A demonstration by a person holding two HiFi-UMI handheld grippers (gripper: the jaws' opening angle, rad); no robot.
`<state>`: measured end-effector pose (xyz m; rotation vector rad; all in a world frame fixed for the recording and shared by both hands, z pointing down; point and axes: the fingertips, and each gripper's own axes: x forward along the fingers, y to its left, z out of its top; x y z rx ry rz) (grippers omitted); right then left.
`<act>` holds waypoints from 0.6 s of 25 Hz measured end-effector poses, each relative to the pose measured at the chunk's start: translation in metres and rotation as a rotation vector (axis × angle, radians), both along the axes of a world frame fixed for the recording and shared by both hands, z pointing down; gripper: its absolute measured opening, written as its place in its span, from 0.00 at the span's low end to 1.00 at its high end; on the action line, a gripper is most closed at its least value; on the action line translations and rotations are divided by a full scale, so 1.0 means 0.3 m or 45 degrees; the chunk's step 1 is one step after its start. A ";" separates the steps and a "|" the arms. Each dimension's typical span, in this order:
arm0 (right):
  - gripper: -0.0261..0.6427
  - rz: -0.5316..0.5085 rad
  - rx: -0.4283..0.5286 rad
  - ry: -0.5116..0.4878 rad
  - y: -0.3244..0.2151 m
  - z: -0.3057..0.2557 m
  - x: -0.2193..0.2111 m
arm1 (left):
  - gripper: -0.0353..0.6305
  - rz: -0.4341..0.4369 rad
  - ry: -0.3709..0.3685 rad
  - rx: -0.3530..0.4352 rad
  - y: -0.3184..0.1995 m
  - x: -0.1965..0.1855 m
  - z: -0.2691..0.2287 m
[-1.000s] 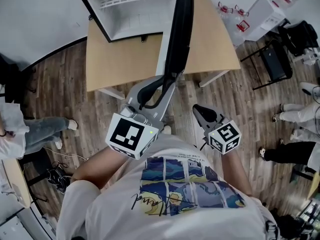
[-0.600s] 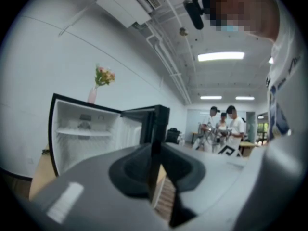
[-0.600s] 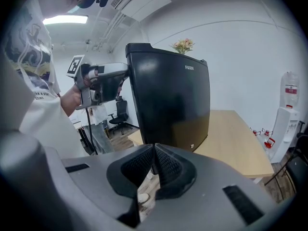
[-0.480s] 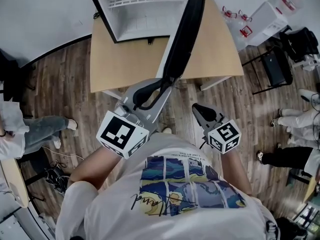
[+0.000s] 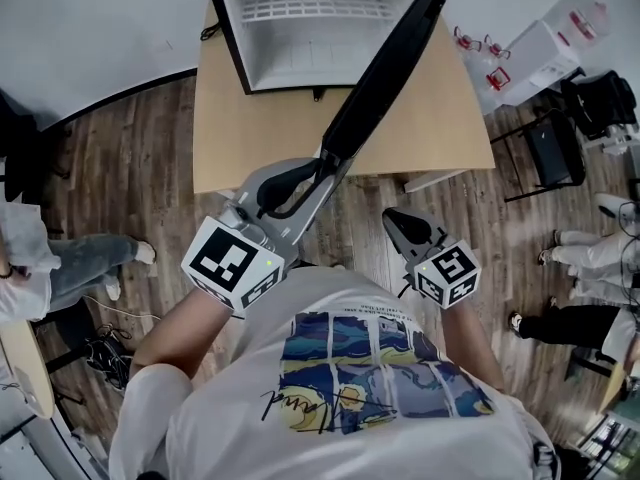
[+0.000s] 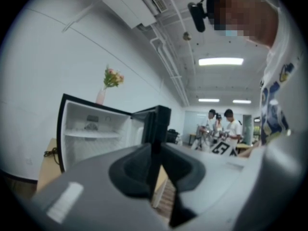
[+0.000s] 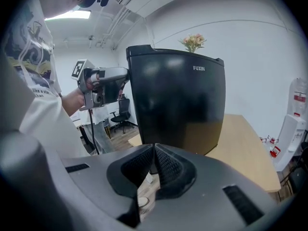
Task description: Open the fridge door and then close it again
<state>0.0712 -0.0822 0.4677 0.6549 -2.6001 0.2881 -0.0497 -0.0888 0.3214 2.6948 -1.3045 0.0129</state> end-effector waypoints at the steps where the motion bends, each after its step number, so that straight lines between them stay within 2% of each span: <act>1: 0.07 -0.004 0.001 0.002 -0.006 -0.002 -0.020 | 0.16 0.003 0.003 0.001 -0.007 -0.021 0.001; 15: 0.07 0.012 -0.007 0.018 -0.084 -0.006 -0.232 | 0.16 0.006 0.022 0.024 -0.139 -0.342 0.006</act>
